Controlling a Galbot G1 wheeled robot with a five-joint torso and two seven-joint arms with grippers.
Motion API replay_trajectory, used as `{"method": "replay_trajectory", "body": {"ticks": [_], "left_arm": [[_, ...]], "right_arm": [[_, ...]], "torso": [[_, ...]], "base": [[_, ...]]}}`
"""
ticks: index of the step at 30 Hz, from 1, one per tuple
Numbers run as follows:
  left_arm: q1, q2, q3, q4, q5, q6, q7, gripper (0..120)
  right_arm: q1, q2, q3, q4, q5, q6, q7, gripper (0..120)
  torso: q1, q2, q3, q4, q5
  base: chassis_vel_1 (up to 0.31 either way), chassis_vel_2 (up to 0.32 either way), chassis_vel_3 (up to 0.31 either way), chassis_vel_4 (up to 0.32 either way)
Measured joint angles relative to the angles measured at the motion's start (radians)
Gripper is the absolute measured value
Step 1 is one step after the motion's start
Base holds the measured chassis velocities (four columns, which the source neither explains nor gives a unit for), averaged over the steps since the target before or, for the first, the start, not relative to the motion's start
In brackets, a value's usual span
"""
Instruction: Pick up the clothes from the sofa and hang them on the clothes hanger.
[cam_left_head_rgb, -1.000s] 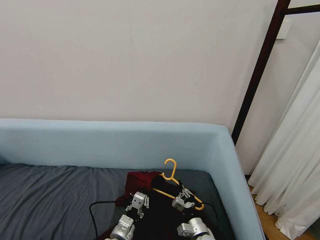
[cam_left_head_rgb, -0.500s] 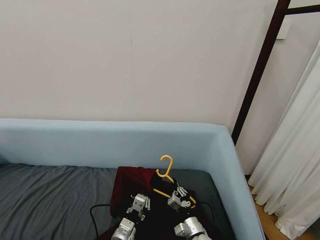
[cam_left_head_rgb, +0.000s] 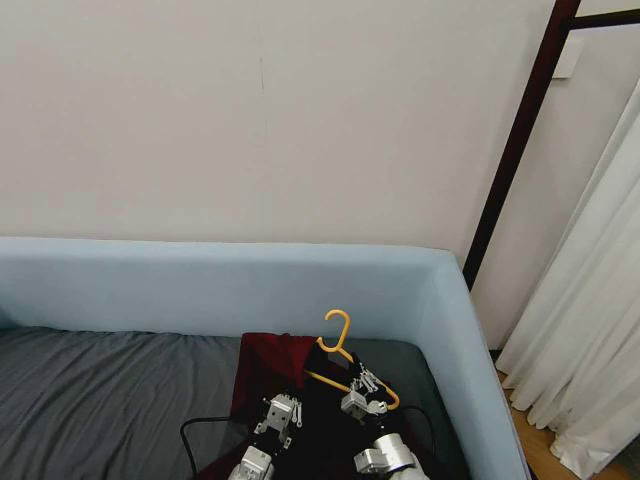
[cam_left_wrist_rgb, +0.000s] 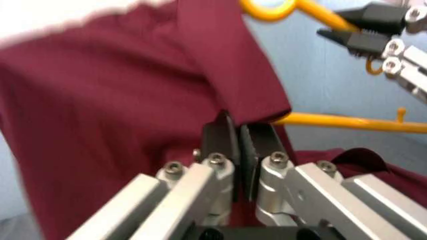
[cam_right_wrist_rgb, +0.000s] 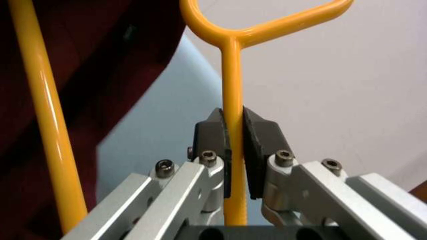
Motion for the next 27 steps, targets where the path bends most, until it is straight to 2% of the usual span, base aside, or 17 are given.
{"method": "replay_trajectory", "body": {"ticks": [2,3,4,7,8,12,15,18,19,21,23,24,27], "left_arm": [[0.024,-0.003,-0.026,0.004,0.019,-0.064,-0.001,15],[0.024,-0.003,-0.026,0.004,0.019,-0.064,-0.001,15],[0.034,-0.005,-0.037,0.004,0.026,-0.090,-0.001,21],[0.066,-0.020,-0.087,-0.007,0.055,-0.196,0.002,34],[0.066,-0.020,-0.087,-0.007,0.055,-0.196,0.002,34],[0.107,-0.020,-0.132,-0.059,0.069,-0.323,0.045,51],[0.134,-0.012,-0.149,-0.086,0.083,-0.357,0.073,59],[0.166,0.007,-0.178,-0.122,0.104,-0.396,0.088,73],[0.166,0.007,-0.178,-0.122,0.104,-0.396,0.088,73],[0.173,0.038,-0.207,-0.152,0.082,-0.406,0.095,83],[0.175,0.099,-0.255,-0.187,0.018,-0.417,0.137,91],[0.175,0.099,-0.255,-0.187,0.018,-0.417,0.137,91],[0.150,0.213,-0.318,-0.215,-0.122,-0.410,0.230,102]], "right_arm": [[-0.002,0.003,0.012,0.006,0.005,0.038,0.016,5],[-0.002,0.003,0.012,0.006,0.005,0.038,0.016,5],[-0.003,0.004,0.015,0.007,0.004,0.050,0.024,5],[-0.004,0.009,0.025,0.008,-0.004,0.089,0.049,5],[-0.004,0.009,0.025,0.008,-0.004,0.089,0.049,5],[-0.003,0.014,0.048,0.011,-0.040,0.131,0.062,5],[-0.001,0.018,0.061,0.007,-0.061,0.142,0.066,5],[-0.005,0.027,0.090,-0.008,-0.094,0.156,0.073,5],[-0.005,0.027,0.090,-0.008,-0.094,0.156,0.073,5],[-0.017,0.028,0.111,-0.014,-0.117,0.167,0.077,5],[-0.026,0.029,0.123,-0.020,-0.145,0.180,0.079,5],[-0.026,0.029,0.123,-0.020,-0.145,0.180,0.079,5],[-0.035,0.034,0.138,-0.021,-0.191,0.198,0.079,5]], "torso": [[0.000,0.000,0.000,0.0000,0.0000],[0.000,0.000,0.000,0.0000,0.0000],[0.000,0.000,0.000,0.0000,0.0000],[0.000,0.000,0.000,0.0002,0.0000],[0.000,0.000,0.000,0.0002,0.0000],[0.000,0.000,0.000,-0.0001,0.0001],[0.000,0.000,0.000,0.0000,0.0000],[0.000,0.000,0.000,0.0003,0.0000],[0.000,0.000,0.000,0.0003,0.0000],[0.000,0.000,0.000,-0.0002,-0.0002],[0.000,0.000,0.000,-0.0001,-0.0002],[0.000,0.000,0.000,-0.0001,-0.0002],[0.000,0.000,0.000,0.0003,-0.0001]], "base": [[0.000,0.000,0.000,0.000],[0.000,0.000,0.000,0.000],[0.000,0.000,0.000,0.000],[0.000,0.000,0.000,0.000],[0.000,0.000,0.000,0.000],[0.000,0.000,0.000,0.000],[0.000,0.000,0.000,0.000],[0.000,0.000,0.000,0.000],[0.000,0.000,0.000,0.000],[0.000,0.000,0.000,0.000],[0.000,0.000,0.000,0.000],[0.000,0.000,0.000,0.000],[0.000,0.000,0.000,0.000]]}}
